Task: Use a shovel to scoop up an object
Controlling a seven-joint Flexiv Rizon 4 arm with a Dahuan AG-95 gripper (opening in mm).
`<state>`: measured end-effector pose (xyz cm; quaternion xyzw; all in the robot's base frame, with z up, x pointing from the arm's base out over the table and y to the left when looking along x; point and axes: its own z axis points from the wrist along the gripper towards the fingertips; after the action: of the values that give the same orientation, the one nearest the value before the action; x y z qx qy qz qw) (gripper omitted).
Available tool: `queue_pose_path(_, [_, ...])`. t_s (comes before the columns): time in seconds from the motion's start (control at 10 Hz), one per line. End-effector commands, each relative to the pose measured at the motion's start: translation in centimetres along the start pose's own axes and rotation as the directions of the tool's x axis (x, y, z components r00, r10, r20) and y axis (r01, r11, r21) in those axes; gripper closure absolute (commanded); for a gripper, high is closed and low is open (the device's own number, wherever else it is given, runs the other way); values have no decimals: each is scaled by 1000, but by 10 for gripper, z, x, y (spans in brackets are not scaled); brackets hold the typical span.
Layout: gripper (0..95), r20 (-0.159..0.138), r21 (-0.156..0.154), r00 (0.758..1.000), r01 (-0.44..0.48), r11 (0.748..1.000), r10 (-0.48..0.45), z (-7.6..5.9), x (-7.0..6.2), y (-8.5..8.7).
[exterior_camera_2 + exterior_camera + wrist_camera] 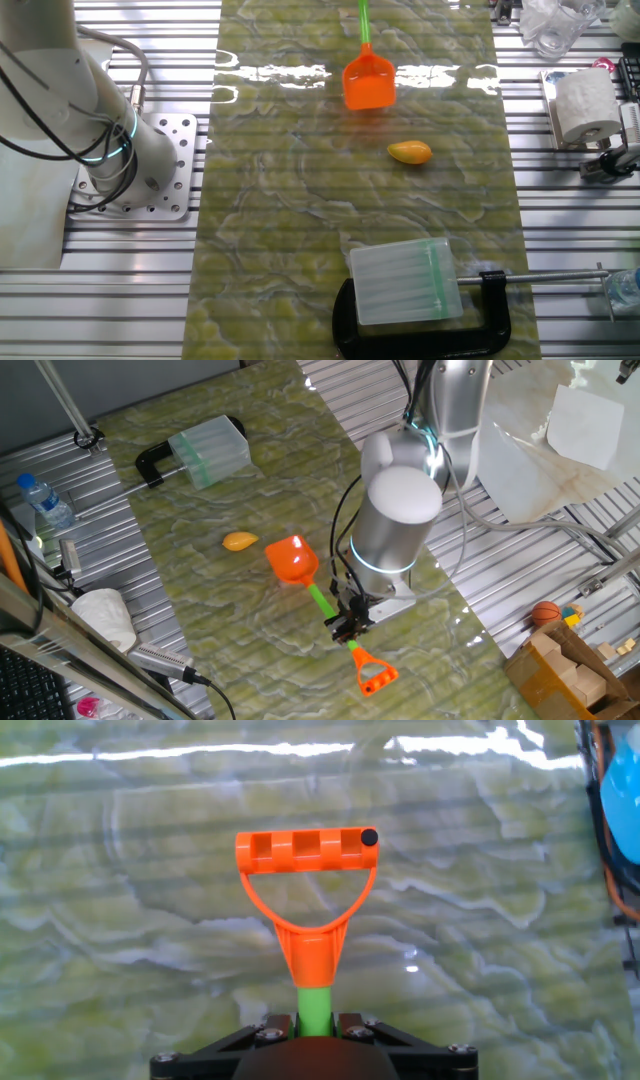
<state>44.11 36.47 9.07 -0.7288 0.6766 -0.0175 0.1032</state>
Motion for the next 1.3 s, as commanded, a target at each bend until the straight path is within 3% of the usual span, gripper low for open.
queue_pose_path(0.1, [950,-59,-22,994,-89,996,87,0,-1,0])
queue_pose_path(0.2, [950,-98,-45,982,-166,985,161,0,-1,0])
queue_pose_path(0.4, [950,-225,-49,934,-294,954,277,0,-1,0])
queue_pose_path(0.5, [950,-263,-40,919,-314,949,293,0,-1,0])
queue_pose_path(1.0, [950,-225,-41,938,-279,960,263,0,-1,0])
queue_pose_path(1.1, [950,-170,-17,952,-260,966,253,0,-1,0])
queue_pose_path(1.2, [950,-132,11,961,-244,970,243,0,-1,0])
queue_pose_path(1.3, [950,-99,18,968,-231,973,231,0,-1,0])
